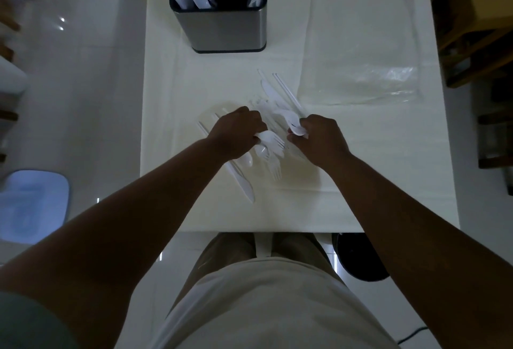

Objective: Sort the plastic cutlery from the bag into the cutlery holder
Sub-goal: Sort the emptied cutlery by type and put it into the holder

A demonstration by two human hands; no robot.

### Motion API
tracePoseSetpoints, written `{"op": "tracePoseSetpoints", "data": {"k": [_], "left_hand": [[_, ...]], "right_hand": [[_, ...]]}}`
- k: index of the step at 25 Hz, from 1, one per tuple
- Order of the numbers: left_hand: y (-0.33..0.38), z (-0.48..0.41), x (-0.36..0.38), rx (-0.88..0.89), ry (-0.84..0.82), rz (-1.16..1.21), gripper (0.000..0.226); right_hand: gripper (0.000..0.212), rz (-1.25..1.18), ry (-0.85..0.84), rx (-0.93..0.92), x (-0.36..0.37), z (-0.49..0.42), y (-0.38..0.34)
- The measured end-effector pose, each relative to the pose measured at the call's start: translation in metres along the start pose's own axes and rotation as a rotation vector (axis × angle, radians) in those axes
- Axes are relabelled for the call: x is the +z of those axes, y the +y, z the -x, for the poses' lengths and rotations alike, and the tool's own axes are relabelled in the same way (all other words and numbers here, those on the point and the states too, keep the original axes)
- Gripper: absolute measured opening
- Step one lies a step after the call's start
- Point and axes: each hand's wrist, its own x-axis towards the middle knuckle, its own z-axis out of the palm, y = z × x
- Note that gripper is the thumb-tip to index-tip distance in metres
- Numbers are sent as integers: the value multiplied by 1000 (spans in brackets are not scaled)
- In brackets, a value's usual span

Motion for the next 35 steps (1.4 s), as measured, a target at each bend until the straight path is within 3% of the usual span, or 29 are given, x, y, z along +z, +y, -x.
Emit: {"op": "tracePoseSetpoints", "data": {"k": [4,7,11,16,19,21,26,28,33,35], "left_hand": [[-14,12,-4,-82,113,118,26],[-26,14,-7,-154,126,133,17],[-31,16,-8,-165,132,198,21],[-21,13,-2,-63,45,75,12],[-16,11,1,-94,24,18,25],[-16,11,3,-79,39,-25,30],[-26,26,15,131,159,-104,12],[-28,29,17,182,178,-104,28],[-31,34,4,199,221,-77,18],[-34,39,1,185,210,-87,17]], "right_hand": [[29,108,-140,77,4,-8,-20],[23,-1,-133,209,0,-15,-20],[24,-232,-100,315,-22,-15,-14],[31,-404,-155,222,-43,-11,-5],[34,-284,-155,155,-45,-14,1],[21,-147,-86,122,-42,-18,7],[33,178,139,14,-36,-24,-1],[27,237,162,-6,-34,-25,-10],[14,-146,-18,146,-24,-34,-23],[10,-157,-89,143,-21,-33,-26]]}}
